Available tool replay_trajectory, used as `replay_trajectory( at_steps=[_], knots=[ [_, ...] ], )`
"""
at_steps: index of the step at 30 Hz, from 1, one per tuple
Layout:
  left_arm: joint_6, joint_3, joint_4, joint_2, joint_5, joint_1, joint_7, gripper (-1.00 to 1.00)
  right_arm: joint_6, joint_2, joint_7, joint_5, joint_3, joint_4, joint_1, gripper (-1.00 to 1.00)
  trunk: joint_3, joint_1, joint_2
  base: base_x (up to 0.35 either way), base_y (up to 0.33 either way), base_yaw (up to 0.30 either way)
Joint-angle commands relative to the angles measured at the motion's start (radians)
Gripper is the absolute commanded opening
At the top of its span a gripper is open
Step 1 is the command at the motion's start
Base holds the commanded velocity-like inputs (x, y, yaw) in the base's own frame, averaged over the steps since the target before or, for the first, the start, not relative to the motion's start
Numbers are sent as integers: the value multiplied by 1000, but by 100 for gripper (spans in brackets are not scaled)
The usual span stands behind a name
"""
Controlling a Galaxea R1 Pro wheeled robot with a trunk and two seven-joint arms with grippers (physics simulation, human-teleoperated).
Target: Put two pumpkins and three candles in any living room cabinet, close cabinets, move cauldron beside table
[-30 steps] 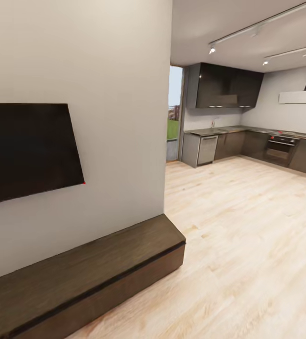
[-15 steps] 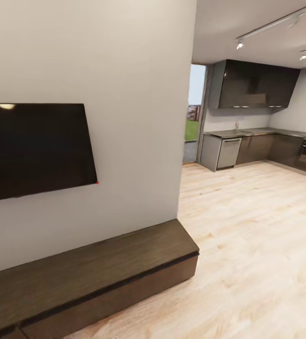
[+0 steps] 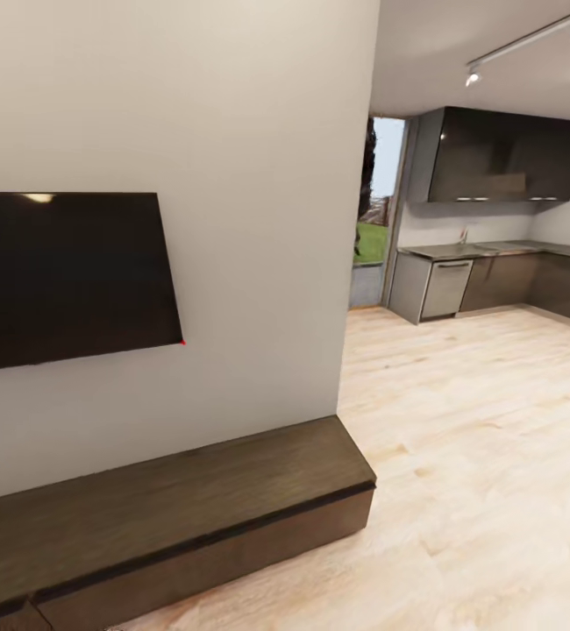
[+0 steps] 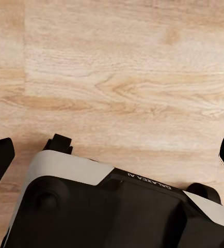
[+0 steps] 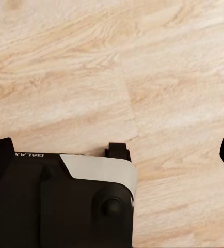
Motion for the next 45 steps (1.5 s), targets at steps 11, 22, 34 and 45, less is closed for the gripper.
replay_trajectory(
  at_steps=[11, 22, 34, 45],
  knots=[
    [6, 5, -2, 0, 3, 0, 4, 100, 7, -1, 0, 4, 1, -3, 0, 100, -1, 0, -1, 197, -85, 285],
    [6, 5, -2, 0, 3, 0, 4, 100, 7, 0, 0, 4, 1, -3, 0, 100, -1, 0, -1, 60, -198, 288],
    [7, 5, -2, 0, 3, 0, 4, 100, 7, 0, 0, 4, 1, -3, 0, 100, -1, 0, -1, 56, -294, 289],
    [8, 5, -2, -2, 3, 0, 4, 100, 7, 0, 0, 4, 1, -3, 0, 100, -1, 0, -1, 144, -302, 248]
  ],
)
